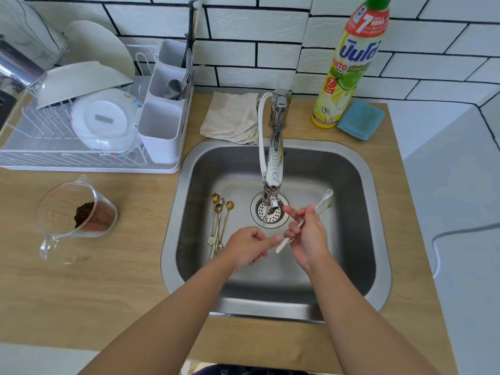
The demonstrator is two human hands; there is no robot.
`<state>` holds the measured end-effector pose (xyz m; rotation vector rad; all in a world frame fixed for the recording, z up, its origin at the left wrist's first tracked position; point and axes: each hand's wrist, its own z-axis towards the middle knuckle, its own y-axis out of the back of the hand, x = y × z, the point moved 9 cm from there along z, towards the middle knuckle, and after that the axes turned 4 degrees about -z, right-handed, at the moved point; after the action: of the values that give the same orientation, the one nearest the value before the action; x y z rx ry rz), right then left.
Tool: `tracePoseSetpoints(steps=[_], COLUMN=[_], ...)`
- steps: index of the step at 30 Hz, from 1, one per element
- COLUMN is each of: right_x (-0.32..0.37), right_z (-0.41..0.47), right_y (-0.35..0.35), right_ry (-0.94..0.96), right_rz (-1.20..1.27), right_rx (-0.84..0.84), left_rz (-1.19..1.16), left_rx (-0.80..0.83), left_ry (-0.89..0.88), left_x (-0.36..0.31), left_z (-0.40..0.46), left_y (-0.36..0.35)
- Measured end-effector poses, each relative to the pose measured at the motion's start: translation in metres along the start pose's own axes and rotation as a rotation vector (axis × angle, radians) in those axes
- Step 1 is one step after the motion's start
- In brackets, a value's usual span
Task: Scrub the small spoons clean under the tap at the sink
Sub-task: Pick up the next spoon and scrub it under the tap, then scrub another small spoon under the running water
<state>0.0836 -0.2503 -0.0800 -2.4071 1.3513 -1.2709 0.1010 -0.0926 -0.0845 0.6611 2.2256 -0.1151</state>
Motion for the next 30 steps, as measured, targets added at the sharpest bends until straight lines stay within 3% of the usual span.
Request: tracePoseSetpoints(steps=[2,5,12,17,22,28,30], right_x=[0.002,-0.004,-0.017,-0.011,-0.010,-0.019,-0.024], right_z=[0.003,0.005,0.005,0.001,-0.004,-0.014,-0.017], right_y=[0.010,0.017,0.017,0.024,0.027,0.023,0.023], right_ry=[-0.006,-0.069,-0.157,-0.140,-0.133,-0.089,-0.062], right_rz=[0.016,0.042,-0.036,-0.058,-0.081,-0.175,-0.270], right_rx=[-0.051,-0.066,0.024,0.025,0.028,-0.071,-0.134], left_rz=[0.181,0.590,1.016,0.861,0.447,0.412,0.285], left_rx=[-0.087,-0.386,-0.467,-0.487,-0.513,-0.276,-0.208], left_ry=[-0.037,-0.141,-0.042,0.032,-0.060,-0.186,-0.179], left_x=[0.004,0.004,0.005,0.007,-0.004,-0.012,-0.008], left_z=[0.014,0.035,0.063,0.068,0.057,0.032,0.024], left_y=[0.026,0.074,0.079,0.091,0.099,0.070,0.053])
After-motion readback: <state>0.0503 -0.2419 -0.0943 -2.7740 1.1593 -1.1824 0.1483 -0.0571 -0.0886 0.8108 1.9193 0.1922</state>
